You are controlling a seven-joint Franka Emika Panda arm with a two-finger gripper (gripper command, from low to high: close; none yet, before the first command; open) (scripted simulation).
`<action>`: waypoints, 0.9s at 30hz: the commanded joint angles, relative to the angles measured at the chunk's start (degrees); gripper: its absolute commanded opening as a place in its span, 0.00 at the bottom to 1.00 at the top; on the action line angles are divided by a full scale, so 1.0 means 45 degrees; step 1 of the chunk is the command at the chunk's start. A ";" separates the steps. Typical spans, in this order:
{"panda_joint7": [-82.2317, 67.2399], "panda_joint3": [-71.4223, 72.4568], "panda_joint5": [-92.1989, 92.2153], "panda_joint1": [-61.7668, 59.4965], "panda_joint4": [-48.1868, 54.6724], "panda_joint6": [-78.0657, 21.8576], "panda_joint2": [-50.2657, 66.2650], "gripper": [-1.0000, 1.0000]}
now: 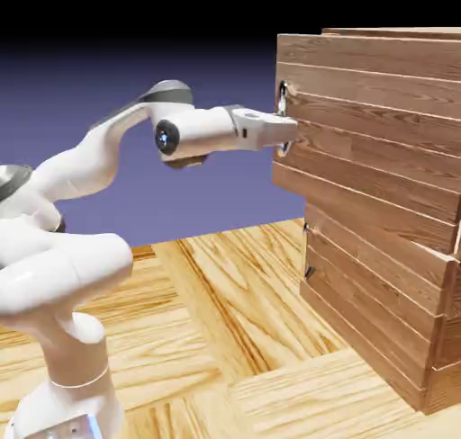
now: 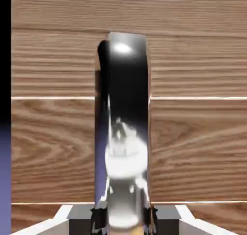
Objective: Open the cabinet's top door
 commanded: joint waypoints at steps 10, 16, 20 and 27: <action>-0.2303 -0.4220 -0.2798 0.0826 -0.3229 -0.5441 0.0637 0.00; -0.3690 -0.6989 -0.5317 0.0032 -0.3755 -0.8453 0.1855 0.00; -0.4913 -0.8826 -0.7392 -0.0735 -0.3562 -1.0509 0.3367 0.00; -0.7144 -1.1045 -1.0757 -0.1626 -0.2372 -1.3215 0.6597 0.00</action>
